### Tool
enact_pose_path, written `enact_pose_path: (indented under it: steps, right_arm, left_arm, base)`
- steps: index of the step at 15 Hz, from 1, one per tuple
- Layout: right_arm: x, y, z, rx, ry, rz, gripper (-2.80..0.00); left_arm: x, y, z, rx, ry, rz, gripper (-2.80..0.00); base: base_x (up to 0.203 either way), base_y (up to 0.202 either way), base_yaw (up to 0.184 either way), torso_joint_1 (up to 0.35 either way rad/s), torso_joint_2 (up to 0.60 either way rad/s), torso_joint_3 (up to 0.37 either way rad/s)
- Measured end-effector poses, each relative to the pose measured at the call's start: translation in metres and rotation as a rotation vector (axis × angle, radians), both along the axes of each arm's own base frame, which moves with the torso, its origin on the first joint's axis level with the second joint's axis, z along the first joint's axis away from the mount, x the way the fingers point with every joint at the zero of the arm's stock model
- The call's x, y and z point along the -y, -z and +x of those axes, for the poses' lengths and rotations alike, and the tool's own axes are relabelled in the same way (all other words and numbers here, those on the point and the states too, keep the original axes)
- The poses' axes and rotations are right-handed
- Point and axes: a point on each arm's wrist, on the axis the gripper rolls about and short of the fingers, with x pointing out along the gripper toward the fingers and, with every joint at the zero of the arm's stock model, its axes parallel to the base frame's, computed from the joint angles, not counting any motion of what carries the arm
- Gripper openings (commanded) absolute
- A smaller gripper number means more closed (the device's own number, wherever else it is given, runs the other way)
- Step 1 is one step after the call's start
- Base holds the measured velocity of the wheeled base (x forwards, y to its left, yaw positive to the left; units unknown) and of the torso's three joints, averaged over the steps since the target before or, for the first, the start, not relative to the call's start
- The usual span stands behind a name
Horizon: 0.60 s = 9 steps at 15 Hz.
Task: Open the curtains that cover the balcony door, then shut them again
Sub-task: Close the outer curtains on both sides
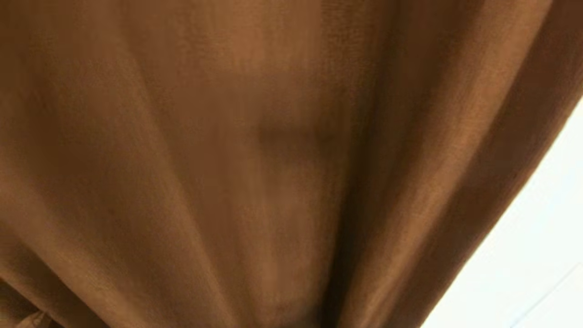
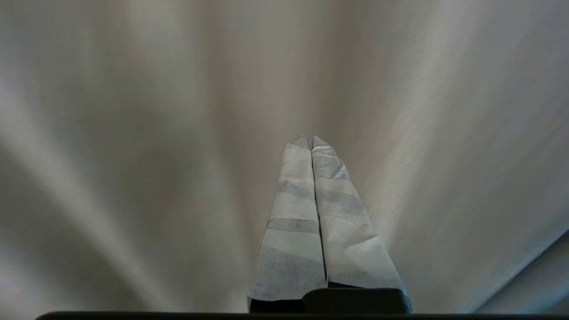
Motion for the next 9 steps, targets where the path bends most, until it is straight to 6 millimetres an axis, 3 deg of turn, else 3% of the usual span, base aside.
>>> enact_pose_path:
  steps: [4,9]
  right_arm:
    - [0.000,0.000,0.000,0.000,0.000,0.000,-2.80]
    - [0.000,0.000,0.000,0.000,0.000,0.000,-2.80]
  left_arm:
    - [0.000,0.022,-0.002,-0.189,-0.014,0.070,-2.80]
    - [0.000,0.025,-0.008,-0.148,-0.121,0.048,-2.80]
  base:
    - [0.000,0.000,0.000,0.000,0.00,0.000]
    - [0.000,0.000,0.000,0.000,0.00,0.000]
